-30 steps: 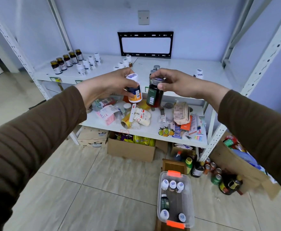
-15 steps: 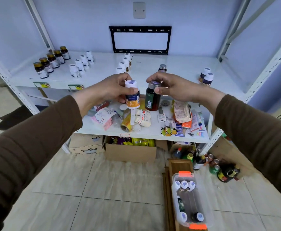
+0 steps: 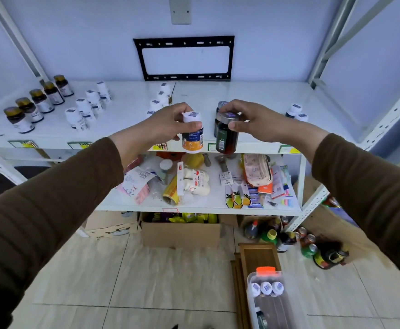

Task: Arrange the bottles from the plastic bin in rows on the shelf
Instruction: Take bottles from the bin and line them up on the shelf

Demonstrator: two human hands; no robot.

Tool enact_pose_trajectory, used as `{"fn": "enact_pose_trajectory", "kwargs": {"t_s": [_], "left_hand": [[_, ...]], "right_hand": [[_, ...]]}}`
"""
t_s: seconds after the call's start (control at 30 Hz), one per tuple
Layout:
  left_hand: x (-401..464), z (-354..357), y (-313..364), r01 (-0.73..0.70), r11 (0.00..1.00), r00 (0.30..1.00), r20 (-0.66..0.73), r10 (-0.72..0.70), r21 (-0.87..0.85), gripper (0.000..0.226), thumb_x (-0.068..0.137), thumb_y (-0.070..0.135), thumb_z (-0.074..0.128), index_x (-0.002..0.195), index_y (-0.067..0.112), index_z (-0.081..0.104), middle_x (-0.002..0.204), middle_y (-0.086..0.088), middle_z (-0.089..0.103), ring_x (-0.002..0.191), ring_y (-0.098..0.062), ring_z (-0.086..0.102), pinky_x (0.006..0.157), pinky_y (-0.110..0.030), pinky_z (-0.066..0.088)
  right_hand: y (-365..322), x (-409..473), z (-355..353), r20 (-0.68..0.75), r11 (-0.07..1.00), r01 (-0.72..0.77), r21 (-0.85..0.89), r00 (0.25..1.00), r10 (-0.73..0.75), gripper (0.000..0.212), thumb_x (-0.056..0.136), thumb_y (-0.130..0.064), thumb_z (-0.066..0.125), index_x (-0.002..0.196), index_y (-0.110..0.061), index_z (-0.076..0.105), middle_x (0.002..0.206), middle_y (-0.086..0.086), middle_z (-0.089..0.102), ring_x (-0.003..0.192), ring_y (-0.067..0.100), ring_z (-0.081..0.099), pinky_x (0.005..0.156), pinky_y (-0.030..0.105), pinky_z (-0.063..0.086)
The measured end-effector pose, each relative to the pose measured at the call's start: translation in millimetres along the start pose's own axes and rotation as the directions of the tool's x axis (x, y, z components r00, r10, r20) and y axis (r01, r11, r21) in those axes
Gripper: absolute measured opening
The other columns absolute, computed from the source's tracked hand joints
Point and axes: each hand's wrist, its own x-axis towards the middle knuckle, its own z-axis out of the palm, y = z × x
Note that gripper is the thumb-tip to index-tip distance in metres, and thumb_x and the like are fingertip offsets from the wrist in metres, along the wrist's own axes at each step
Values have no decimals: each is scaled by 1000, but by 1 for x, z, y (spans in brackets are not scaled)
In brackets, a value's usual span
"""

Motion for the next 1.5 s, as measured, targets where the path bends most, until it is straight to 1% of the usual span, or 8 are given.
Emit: {"fn": "enact_pose_trajectory", "kwargs": {"t_s": [0.17,0.23,0.33,0.47,0.63,0.83,1.07,1.5], "left_hand": [[49,-16,-1,-2,1000,1000,-28,2,9,31,93,40,67,112,17,58,101,7,69,83,-8,63,54,-12,43],[74,-25,-5,-24,1000,999,-31,24,10,33,92,41,67,114,17,59,103,7,69,91,-11,65,61,-17,45],[108,-35,-8,-30,999,999,-19,31,21,30,93,41,66,115,21,58,97,15,66,81,-1,60,60,-18,44],[154,-42,-15,-49,999,999,-3,49,-4,35,91,41,68,118,20,60,102,13,67,95,-6,62,76,-28,50],[207,-44,-20,-50,999,999,2,50,-11,32,89,43,70,113,24,61,103,15,68,95,-6,63,77,-29,50],[260,-41,-28,-7,1000,999,-54,7,2,36,88,43,71,114,22,60,100,13,67,94,-8,63,79,-31,52],[295,-36,-48,56,998,997,-62,-56,-7,33,87,44,72,111,25,60,104,7,68,97,-11,64,78,-33,53],[332,-38,-66,59,998,998,11,-59,15,35,88,43,70,115,25,58,115,3,66,102,-16,63,76,-31,54]], "right_hand": [[18,50,-18,-74,999,-29,22,997,30,33,98,-15,56,130,-19,54,120,-3,58,98,11,52,82,18,42],[25,73,-23,-105,999,-38,8,994,39,32,97,-16,56,129,-20,54,119,-4,57,98,14,52,85,24,43],[36,106,-32,-168,998,-43,-37,985,36,28,97,-19,57,125,-22,54,115,-5,56,96,17,52,88,33,45],[53,140,-44,-258,995,-60,-77,965,38,30,96,-18,55,127,-19,53,115,-4,56,95,16,51,82,28,42],[89,183,-66,-344,989,-80,-127,939,32,34,95,-19,55,128,-19,52,121,-1,57,101,16,51,89,30,42],[137,233,-71,-220,987,-109,-114,972,82,34,94,-19,57,128,-19,52,117,-7,55,103,13,51,87,26,39],[179,268,-49,-24,981,-119,-151,993,117,32,90,-18,63,121,-15,54,113,-1,58,104,23,56,95,40,47],[203,286,-32,93,967,-186,-174,974,205,36,86,-22,71,117,-22,54,118,-1,58,99,20,55,88,36,47]]}}
